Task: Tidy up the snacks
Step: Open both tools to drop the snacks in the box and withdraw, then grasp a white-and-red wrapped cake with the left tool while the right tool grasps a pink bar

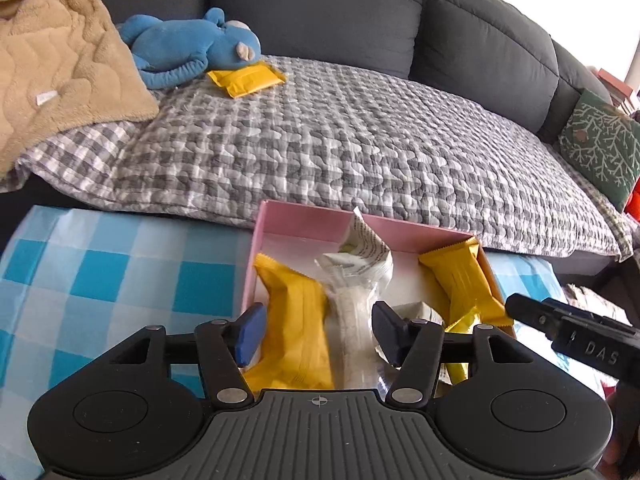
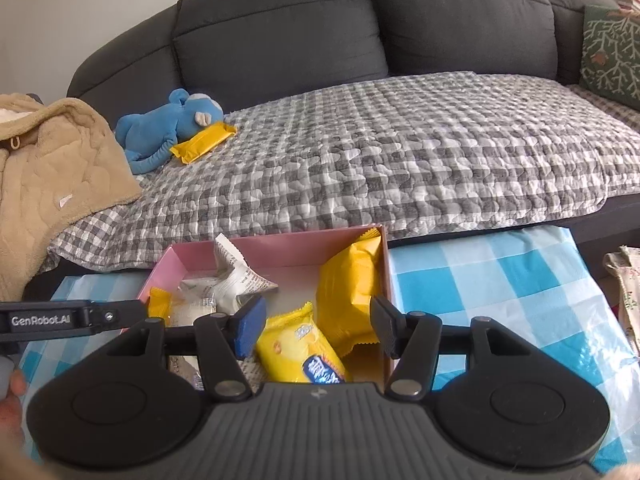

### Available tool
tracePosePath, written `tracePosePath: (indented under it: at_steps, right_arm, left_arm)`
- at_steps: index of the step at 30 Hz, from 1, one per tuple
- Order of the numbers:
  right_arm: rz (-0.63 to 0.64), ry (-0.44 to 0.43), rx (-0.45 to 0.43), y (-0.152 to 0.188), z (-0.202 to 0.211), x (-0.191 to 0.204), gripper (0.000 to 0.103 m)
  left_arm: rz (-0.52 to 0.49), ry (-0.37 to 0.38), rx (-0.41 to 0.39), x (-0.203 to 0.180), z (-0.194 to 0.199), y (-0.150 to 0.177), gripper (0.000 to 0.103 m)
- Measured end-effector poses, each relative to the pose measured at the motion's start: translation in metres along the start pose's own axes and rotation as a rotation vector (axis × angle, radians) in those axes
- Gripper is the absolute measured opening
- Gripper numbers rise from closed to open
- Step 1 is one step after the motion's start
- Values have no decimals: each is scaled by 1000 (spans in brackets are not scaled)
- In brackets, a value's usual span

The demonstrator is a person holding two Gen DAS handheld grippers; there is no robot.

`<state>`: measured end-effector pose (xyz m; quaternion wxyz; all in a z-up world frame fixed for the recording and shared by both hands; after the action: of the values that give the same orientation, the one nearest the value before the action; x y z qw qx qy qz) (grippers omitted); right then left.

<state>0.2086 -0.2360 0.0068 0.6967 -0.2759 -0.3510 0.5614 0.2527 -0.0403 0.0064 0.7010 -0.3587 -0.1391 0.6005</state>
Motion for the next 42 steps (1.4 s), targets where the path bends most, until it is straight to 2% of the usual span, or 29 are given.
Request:
tracePosePath:
  at_steps: [3, 9, 12, 16, 20, 27, 31, 40, 42]
  right_arm:
    - [-44, -11, 22, 3, 9, -6, 58]
    - [-76, -53, 49, 14, 36, -6, 59]
    - [-59, -62, 29, 19, 58, -7, 65]
    - [3, -27, 3, 28, 81, -13, 71]
    - [39, 37, 3, 38, 93, -26, 73]
    - [91, 43, 50, 49, 92, -32, 77]
    - [80, 35, 116, 57, 83, -37, 77]
    - [91, -7, 180, 69, 75, -23, 69]
    - [108, 1, 181, 70, 74, -19, 68]
  left_arm:
    - [-16, -29, 4, 8, 22, 15, 69]
    - [-1, -50, 49, 23, 49, 53, 70]
    - [-4, -78, 104, 28, 58, 72, 70]
    - [-5, -68, 119, 27, 74, 90, 71]
    - [-17, -69, 111, 21, 85, 100, 78]
    - [2, -66, 117, 16, 83, 103, 83]
    - [20, -45, 135, 14, 74, 107, 83]
    - [57, 34, 186, -5, 47, 115, 89]
    - [35, -5, 175, -13, 42, 116, 89]
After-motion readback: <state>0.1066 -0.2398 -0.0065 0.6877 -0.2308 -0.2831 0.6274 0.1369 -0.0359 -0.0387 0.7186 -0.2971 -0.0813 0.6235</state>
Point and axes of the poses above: each gripper's, at about its wrist camera, not at the fingertips, and z roughly against the way its jaws point, x to its left, y to its underside, the point moved 7 cm from there along -z, roughly the way its jaws point, and after that the axes turned 3 degrees about y, right-handed, at the moved point
